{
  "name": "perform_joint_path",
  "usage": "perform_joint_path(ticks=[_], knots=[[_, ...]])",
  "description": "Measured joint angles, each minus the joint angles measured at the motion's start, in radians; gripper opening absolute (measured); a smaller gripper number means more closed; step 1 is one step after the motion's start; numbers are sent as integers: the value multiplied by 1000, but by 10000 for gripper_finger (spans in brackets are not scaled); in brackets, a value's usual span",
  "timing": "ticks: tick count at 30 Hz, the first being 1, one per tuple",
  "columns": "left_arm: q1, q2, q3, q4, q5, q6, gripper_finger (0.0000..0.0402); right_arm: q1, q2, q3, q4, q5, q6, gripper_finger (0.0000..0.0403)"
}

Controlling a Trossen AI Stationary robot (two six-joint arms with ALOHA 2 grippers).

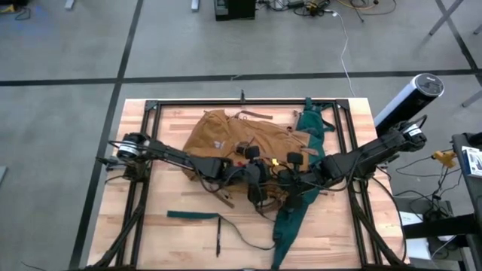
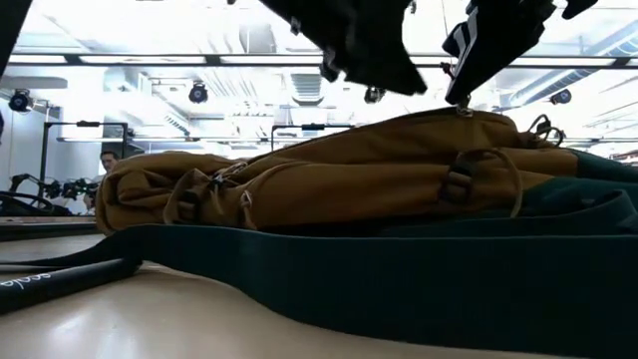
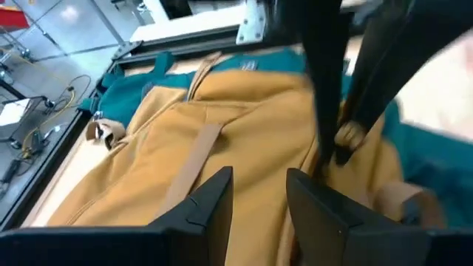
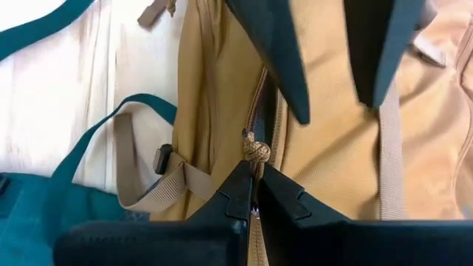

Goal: Unpack backpack
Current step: Open the brown backpack

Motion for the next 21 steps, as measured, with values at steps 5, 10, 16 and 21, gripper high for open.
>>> perform_joint_path(ticks=[5, 10, 16, 21], knots=[[2, 6, -20, 4, 45, 13, 116, 0, 0, 0, -1, 6, -6, 0], [-2, 6, -21, 22, 130, 17, 116, -1, 1, -1, 1, 16, -6, 0], [1, 35, -21, 67, 133, 14, 116, -1, 4, -1, 7, 19, -6, 0], [14, 70, -21, 111, 90, 0, 116, -2, 4, -2, 29, 22, -6, 0]])
